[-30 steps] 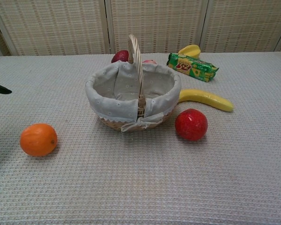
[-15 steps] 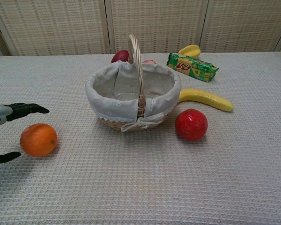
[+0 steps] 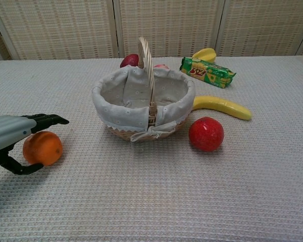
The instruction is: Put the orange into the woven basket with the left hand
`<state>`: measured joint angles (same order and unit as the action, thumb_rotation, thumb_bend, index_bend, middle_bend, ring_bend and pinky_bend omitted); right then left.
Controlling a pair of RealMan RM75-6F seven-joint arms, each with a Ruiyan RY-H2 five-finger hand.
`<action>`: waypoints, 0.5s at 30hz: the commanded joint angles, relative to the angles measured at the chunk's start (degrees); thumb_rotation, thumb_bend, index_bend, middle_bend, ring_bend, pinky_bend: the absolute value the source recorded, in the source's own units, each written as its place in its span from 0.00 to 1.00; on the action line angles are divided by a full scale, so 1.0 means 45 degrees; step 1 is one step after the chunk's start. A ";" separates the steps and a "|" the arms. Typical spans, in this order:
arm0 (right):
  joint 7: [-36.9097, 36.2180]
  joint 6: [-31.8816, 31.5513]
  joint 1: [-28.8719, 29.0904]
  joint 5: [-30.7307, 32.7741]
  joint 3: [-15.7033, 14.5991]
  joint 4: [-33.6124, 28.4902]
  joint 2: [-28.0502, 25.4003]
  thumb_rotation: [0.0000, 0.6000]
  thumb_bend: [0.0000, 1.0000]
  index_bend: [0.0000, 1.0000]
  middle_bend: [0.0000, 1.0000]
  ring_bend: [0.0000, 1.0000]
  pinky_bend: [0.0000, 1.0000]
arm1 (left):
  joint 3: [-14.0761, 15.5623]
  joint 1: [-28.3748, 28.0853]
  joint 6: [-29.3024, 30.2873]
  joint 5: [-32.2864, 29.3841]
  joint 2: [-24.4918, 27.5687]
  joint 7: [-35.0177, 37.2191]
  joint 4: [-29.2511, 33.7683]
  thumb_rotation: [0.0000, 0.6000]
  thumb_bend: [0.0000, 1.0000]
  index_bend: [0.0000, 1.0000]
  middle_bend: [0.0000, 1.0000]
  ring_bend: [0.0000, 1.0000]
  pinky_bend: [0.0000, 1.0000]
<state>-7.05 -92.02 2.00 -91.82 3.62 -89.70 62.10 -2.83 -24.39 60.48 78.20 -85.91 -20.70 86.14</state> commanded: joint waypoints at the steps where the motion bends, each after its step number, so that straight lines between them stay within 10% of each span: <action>1: 0.0000 0.0040 0.0016 0.0033 0.0005 -0.0022 -0.0015 1.00 0.03 0.00 0.00 0.00 0.04 | -0.0175 -0.0146 0.0581 0.0458 -0.1005 0.0698 -0.1467 1.00 0.38 0.00 0.00 0.04 0.19; 8: 0.0009 0.0052 0.0018 0.0080 0.0018 -0.0061 -0.0026 1.00 0.03 0.00 0.00 0.00 0.04 | -0.0133 -0.0044 0.1336 0.0925 -0.1315 0.1255 -0.2132 1.00 0.48 0.24 0.18 0.38 0.49; 15: -0.0013 -0.0004 -0.0006 0.0060 0.0009 -0.0037 -0.0003 1.00 0.03 0.00 0.00 0.00 0.04 | -0.0081 -0.0012 0.1480 0.0929 -0.1140 0.1191 -0.1853 1.00 0.49 0.33 0.29 0.50 0.59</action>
<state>-7.11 -92.04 1.98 -91.54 3.66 -89.87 62.09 -3.20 -24.48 66.99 82.36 -91.19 -15.27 77.63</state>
